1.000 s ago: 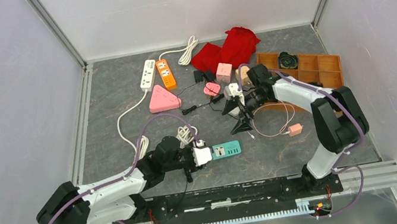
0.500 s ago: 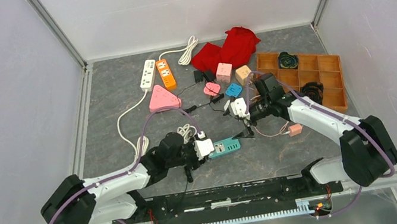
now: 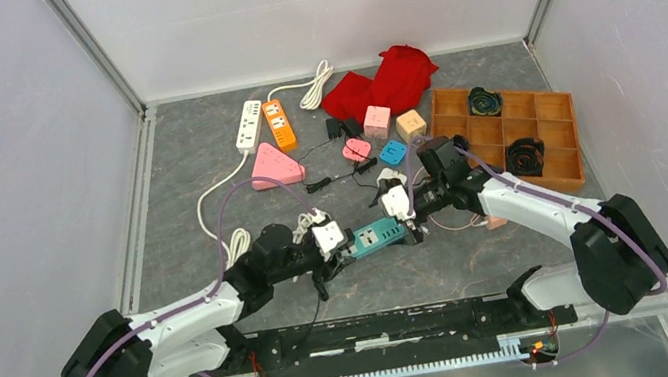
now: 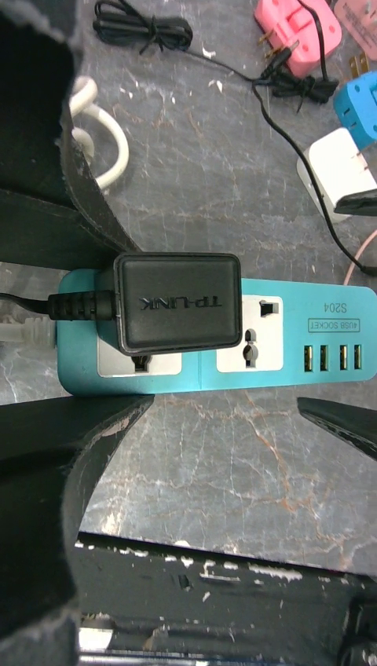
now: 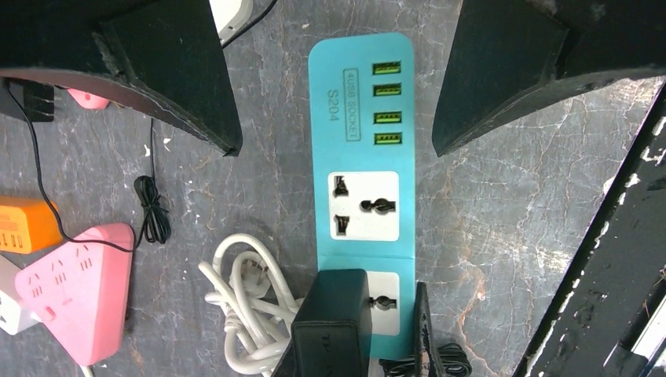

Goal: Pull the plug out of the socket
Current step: Remove the plug from the socket.

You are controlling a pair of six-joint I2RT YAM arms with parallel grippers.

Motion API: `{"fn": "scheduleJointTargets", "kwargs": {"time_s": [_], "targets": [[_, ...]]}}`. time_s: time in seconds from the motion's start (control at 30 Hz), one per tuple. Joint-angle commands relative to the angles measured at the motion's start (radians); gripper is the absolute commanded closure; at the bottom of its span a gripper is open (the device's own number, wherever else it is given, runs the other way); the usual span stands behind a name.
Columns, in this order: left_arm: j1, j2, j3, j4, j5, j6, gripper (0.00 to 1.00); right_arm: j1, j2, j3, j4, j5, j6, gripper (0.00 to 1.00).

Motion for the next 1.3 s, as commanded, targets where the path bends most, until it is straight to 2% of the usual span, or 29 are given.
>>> {"fn": "scheduleJointTargets", "kwargs": {"time_s": [0.0,0.17,0.3,0.7,0.77,0.8,0.87,0.97,1.0,1.03,1.17,1.27], "targets": [[0.004,-0.017,-0.024,0.179,0.072,-0.111,0.98,0.037,0.025,0.007,0.029,0.05,-0.021,0.02],[0.004,-0.018,-0.046,0.246,0.08,-0.143,0.98,0.075,0.087,0.051,-0.062,0.071,-0.072,0.02],[0.004,-0.022,-0.04,0.248,0.086,-0.14,0.98,0.107,0.153,0.107,-0.15,0.092,-0.118,0.11],[0.004,0.004,-0.035,0.257,0.082,-0.112,0.98,0.139,0.169,0.137,-0.143,0.137,-0.069,0.31],[0.004,0.0,-0.035,0.258,0.081,-0.109,0.98,0.139,0.17,0.143,-0.142,0.139,-0.062,0.38],[0.004,-0.001,-0.035,0.258,0.08,-0.107,0.98,0.139,0.172,0.147,-0.143,0.143,-0.057,0.45],[0.004,-0.003,-0.035,0.257,0.079,-0.107,0.98,0.139,0.179,0.166,-0.156,0.149,-0.048,0.67],[0.004,-0.003,-0.035,0.256,0.079,-0.108,0.98,0.14,0.204,0.204,-0.198,0.155,-0.049,0.85],[0.004,-0.002,-0.035,0.258,0.081,-0.111,0.96,0.14,0.215,0.219,-0.221,0.154,-0.057,0.97],[0.004,-0.002,-0.035,0.26,0.081,-0.118,0.89,0.139,0.223,0.229,-0.236,0.153,-0.061,1.0],[0.004,-0.005,-0.023,0.266,0.086,-0.186,0.56,0.14,0.218,0.227,-0.237,0.149,-0.065,1.0],[0.004,-0.037,-0.028,0.267,0.088,-0.211,0.24,0.138,0.203,0.229,-0.241,0.146,-0.069,1.0]]}}
